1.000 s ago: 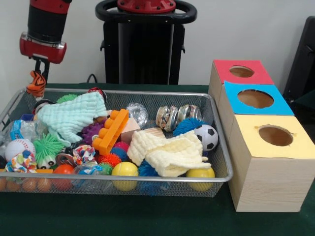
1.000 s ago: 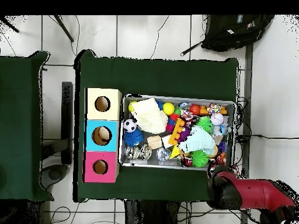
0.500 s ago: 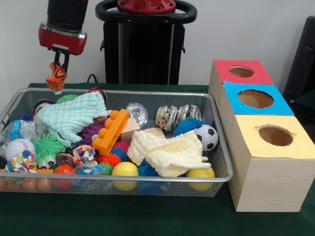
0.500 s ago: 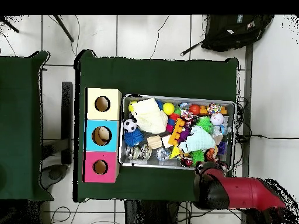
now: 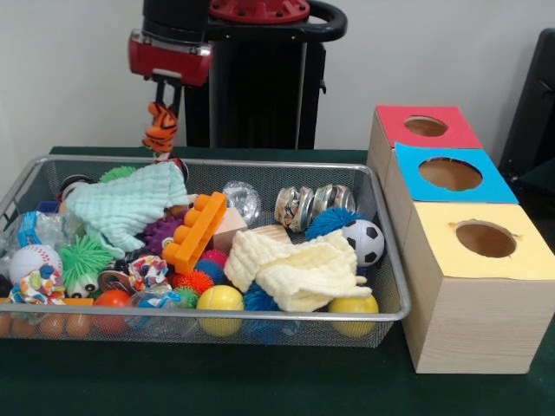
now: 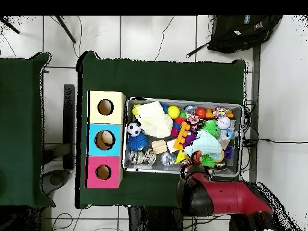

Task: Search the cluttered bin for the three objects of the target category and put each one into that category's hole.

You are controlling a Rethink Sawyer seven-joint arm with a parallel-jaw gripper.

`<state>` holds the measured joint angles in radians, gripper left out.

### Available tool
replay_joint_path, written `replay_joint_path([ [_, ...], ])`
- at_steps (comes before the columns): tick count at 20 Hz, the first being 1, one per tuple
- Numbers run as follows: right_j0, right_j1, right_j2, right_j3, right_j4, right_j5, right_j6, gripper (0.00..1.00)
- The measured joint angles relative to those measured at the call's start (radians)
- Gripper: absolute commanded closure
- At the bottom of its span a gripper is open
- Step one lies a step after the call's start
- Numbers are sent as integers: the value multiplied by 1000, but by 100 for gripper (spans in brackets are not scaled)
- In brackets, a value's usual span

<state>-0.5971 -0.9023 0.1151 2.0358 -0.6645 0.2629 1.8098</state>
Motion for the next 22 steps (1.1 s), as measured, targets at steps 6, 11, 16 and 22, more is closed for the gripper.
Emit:
replay_joint_path([
  [6,64,-15,-3,44,71,0,0,100],
  [11,84,-30,-5,79,120,0,0,100],
  [16,81,-53,-6,114,158,0,0,100],
  [22,81,-82,-6,151,196,0,0,100],
])
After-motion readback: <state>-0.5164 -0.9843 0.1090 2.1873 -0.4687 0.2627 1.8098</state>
